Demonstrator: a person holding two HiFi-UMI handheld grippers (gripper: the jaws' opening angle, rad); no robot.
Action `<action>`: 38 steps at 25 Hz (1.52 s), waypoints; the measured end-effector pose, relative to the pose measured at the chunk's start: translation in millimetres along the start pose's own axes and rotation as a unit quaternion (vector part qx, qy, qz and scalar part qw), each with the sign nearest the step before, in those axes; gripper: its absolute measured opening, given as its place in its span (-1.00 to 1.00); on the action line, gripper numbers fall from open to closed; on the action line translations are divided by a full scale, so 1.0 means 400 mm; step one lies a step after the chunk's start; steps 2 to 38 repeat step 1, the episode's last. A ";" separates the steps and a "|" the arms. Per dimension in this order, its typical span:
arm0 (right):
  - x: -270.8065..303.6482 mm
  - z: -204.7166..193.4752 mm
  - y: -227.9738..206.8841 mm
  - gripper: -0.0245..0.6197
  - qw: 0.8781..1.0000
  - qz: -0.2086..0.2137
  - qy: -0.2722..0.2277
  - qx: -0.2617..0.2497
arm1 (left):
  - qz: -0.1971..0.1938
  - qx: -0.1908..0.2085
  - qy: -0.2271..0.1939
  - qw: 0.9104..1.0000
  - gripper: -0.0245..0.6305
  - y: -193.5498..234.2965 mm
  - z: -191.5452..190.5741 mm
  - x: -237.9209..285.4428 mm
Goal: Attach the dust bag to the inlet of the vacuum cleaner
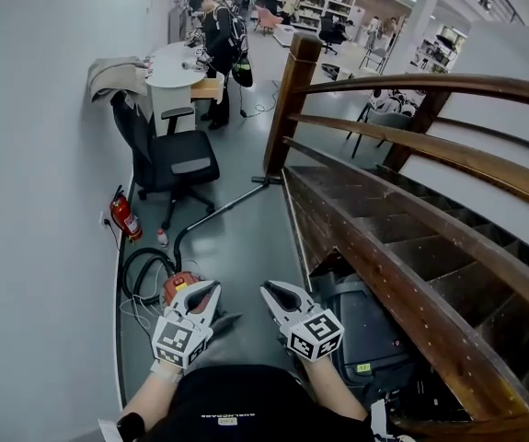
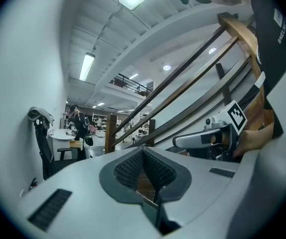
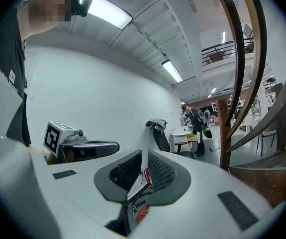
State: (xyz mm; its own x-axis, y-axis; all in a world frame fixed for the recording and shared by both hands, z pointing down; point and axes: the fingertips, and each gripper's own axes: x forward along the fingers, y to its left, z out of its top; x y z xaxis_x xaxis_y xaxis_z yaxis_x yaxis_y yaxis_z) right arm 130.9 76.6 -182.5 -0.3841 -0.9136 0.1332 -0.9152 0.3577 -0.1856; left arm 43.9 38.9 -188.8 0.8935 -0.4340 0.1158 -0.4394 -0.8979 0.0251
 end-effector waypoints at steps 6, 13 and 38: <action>-0.002 -0.001 -0.001 -0.75 1.000 0.000 0.000 0.000 | -0.003 -0.004 -0.001 1.000 -0.88 -0.003 0.000 0.000; -0.002 -0.001 -0.001 -0.75 1.000 0.000 0.000 0.000 | -0.003 -0.004 -0.001 1.000 -0.88 -0.003 0.000 0.000; -0.002 -0.001 -0.001 -0.75 1.000 0.000 0.000 0.000 | -0.003 -0.004 -0.001 1.000 -0.88 -0.003 0.000 0.000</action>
